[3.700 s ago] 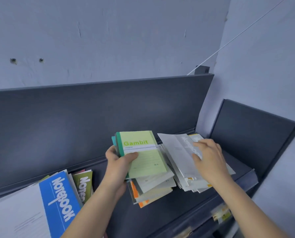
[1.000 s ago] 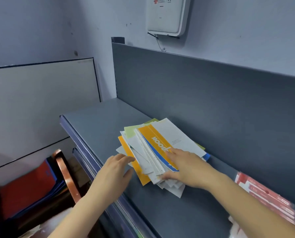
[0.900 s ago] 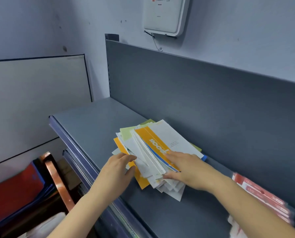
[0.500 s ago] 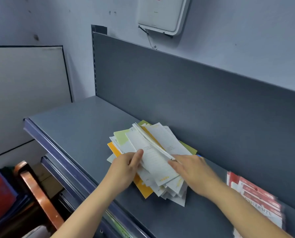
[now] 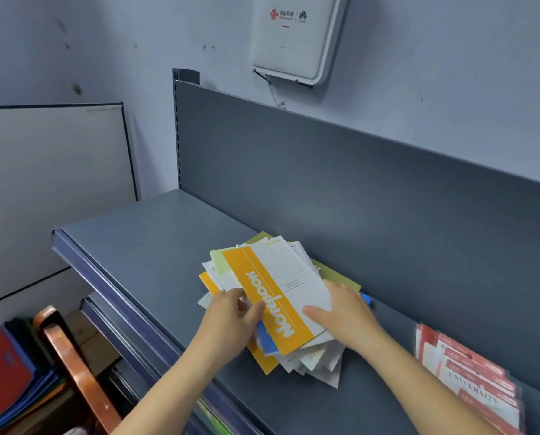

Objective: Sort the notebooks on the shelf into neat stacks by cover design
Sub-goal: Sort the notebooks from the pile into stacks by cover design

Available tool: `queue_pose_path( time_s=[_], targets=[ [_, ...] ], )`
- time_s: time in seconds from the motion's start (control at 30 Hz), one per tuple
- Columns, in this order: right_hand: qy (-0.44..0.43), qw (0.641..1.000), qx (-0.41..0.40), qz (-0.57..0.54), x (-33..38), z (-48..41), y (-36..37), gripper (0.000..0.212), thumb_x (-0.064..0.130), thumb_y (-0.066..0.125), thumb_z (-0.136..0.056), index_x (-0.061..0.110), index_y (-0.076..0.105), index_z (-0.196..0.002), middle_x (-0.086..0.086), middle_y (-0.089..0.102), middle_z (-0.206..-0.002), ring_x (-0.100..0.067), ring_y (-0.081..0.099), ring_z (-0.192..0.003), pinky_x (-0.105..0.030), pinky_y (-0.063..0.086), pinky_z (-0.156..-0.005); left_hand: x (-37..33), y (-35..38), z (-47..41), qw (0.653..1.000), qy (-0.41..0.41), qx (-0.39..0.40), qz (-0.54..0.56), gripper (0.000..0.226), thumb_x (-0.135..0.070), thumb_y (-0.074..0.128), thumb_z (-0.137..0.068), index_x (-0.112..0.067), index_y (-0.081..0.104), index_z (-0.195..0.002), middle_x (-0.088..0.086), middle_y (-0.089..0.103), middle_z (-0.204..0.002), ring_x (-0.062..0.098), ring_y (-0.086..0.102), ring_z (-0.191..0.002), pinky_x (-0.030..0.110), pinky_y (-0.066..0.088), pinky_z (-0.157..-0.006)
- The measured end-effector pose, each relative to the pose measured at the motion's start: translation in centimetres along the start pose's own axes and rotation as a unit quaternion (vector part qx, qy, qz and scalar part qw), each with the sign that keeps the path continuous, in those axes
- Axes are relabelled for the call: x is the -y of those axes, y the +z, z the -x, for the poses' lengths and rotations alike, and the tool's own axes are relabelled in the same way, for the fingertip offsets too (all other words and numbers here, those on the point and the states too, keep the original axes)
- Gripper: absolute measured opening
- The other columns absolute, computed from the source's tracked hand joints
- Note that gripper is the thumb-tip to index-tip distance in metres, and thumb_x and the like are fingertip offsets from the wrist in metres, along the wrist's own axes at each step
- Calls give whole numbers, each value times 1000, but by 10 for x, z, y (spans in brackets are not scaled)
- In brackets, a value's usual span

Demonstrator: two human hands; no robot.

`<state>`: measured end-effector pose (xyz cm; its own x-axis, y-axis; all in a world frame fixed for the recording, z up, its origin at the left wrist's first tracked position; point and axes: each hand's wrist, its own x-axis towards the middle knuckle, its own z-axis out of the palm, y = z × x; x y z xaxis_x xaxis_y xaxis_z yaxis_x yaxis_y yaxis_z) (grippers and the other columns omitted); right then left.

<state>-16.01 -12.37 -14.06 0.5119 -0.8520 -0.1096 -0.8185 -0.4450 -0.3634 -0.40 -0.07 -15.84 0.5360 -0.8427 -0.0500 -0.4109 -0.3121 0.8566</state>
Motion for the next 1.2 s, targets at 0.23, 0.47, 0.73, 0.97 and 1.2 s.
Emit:
queue_pose_path(
  time_s=[0.23, 0.47, 0.73, 0.97, 1.2],
  targets=[
    [-113, 992, 57, -25, 22, 37, 18, 60, 47, 55, -88, 25, 35, -141, 8, 43, -137, -19, 32, -132, -33, 33, -106, 22, -17, 8, 984, -103, -32, 143, 34, -24, 67, -88, -21, 45, -113, -4, 64, -108, 19, 66, -95, 38, 56, -79],
    [-41, 996, 55, -64, -8, 18, -3, 65, 40, 49, -96, 17, 21, -151, -1, 27, -155, -19, 24, -142, -31, 24, -113, 44, -42, 22, 954, -144, -93, 245, 21, -14, 67, -88, -13, 60, -108, 5, 73, -100, 23, 72, -82, 37, 57, -67],
    [-73, 997, 35, -9, 9, 8, 9, 70, 46, 50, -94, 16, 22, -150, 0, 25, -155, -21, 19, -142, -35, 22, -114, 51, -56, 24, 939, -176, -79, 286, 37, -16, 69, -86, -11, 56, -120, 7, 74, -100, 26, 73, -84, 39, 58, -68],
    [-85, 996, 13, 20, 13, -5, 11, 66, 43, 55, -92, 16, 29, -147, 1, 30, -152, -20, 27, -139, -32, 25, -113, 53, -67, 34, 918, -187, -106, 334, 38, -13, 66, -88, -13, 53, -123, 9, 72, -101, 26, 70, -81, 31, 54, -54],
    [-185, 981, 63, -5, 48, -33, 14, 65, 31, 48, -97, 21, 15, -152, 7, 4, -160, -15, 7, -147, -34, 14, -117, 55, -88, 36, 909, -166, -134, 357, 46, -8, 61, -91, -15, 45, -133, 11, 68, -110, 30, 69, -90, 38, 56, -62]
  ],
)
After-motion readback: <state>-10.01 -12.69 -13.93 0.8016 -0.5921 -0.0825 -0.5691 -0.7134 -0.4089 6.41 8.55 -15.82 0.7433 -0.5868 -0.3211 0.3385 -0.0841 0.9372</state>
